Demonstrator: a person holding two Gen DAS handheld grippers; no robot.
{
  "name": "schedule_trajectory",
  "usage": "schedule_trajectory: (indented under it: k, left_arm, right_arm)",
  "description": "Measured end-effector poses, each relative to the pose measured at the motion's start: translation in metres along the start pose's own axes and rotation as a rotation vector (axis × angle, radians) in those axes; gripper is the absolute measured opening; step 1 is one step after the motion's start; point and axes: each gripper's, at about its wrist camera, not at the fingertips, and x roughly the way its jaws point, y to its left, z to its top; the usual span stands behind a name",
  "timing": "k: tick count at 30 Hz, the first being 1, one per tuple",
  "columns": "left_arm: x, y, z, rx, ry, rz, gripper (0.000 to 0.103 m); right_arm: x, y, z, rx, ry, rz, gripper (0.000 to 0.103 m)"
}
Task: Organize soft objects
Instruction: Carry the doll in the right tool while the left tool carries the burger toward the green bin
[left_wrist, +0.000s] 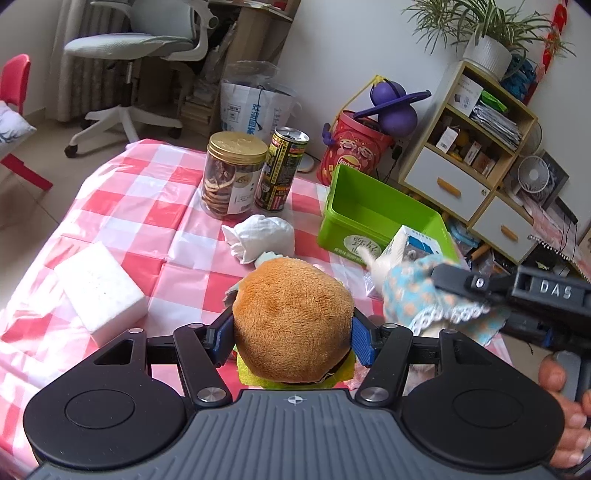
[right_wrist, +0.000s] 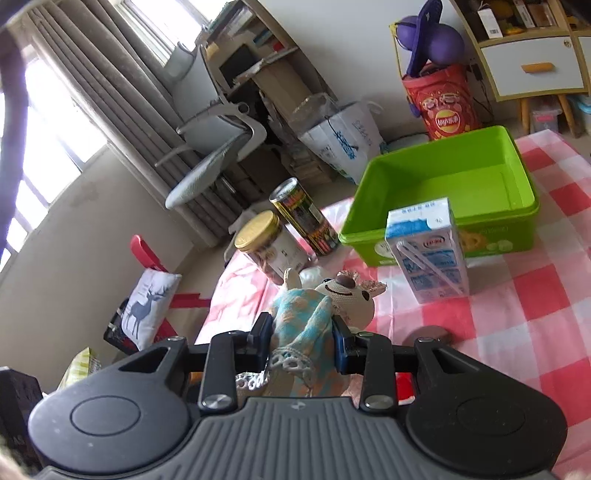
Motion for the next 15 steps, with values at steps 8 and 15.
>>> schedule_trajectory:
  k: [8, 15]
  left_arm:
    - [0.003, -0.01, -0.001, 0.004, -0.002, 0.004, 0.062]
    - [-0.001, -0.024, 0.008, 0.014, -0.052, 0.009, 0.062]
  right_arm:
    - [-0.006, -0.005, -0.002, -0.026, 0.01, 0.007, 0.021]
    - [-0.02, -0.005, -0.002, -0.065, -0.032, 0.001, 0.021]
